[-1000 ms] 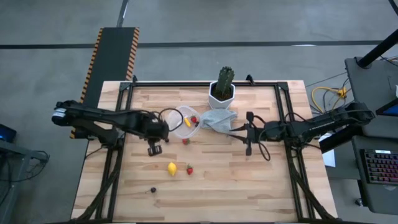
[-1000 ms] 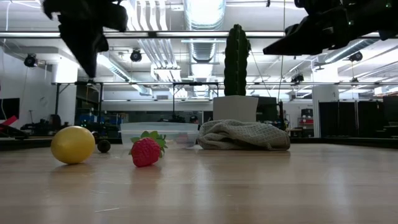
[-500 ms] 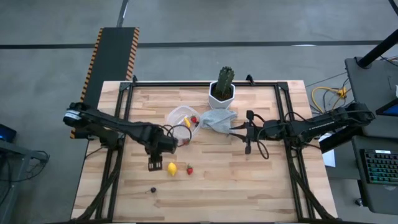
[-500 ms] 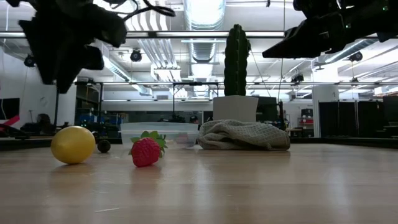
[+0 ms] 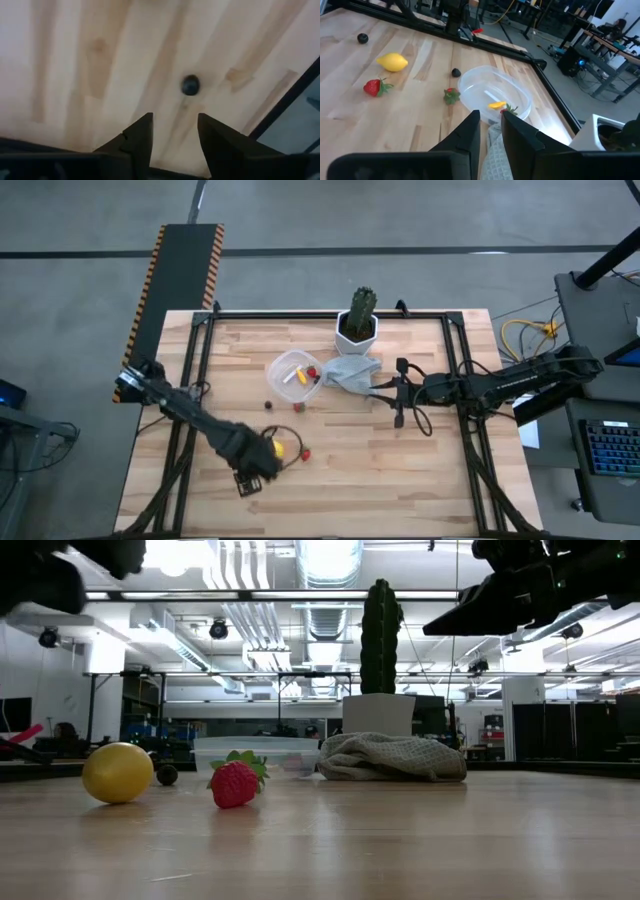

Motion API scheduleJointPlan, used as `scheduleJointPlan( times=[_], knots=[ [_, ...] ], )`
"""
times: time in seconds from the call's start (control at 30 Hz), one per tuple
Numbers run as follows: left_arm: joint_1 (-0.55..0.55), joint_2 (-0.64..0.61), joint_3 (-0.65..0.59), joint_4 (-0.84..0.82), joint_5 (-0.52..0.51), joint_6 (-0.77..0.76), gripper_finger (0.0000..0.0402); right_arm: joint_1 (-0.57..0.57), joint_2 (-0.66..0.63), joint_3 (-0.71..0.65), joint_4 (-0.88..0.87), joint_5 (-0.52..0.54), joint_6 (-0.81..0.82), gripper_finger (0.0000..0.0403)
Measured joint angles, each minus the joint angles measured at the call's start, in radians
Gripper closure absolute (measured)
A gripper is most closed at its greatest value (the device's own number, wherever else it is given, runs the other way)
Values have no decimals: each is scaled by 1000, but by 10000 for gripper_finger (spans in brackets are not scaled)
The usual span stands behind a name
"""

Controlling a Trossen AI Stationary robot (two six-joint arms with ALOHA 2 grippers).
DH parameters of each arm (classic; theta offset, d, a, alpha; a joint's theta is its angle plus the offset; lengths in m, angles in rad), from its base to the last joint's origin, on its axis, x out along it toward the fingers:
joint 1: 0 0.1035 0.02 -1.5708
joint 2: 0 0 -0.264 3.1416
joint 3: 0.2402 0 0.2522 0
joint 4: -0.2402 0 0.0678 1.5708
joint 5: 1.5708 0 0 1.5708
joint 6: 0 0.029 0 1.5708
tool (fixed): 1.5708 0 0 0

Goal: Pick and placing Produce into tupperware
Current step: Put the black cherry into the transparent bin

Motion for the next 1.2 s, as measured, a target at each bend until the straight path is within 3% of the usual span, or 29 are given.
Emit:
scheduleJointPlan(
  times=[0.2,0.4,0.7,1.03,1.2],
  knots=[
    [-107,104,31,16,17,-94,262,0,0,0,-2,0,15,324],
    [-142,160,30,41,23,-125,262,0,0,-3,-8,-1,41,322],
    [-174,175,13,66,-5,-101,262,0,0,-14,-8,-4,29,330],
    [-216,170,-21,97,-129,-101,262,0,0,-17,-8,-4,25,322],
    [-216,170,-49,156,-110,-101,262,0,0,-17,-7,-4,25,329]
  ],
)
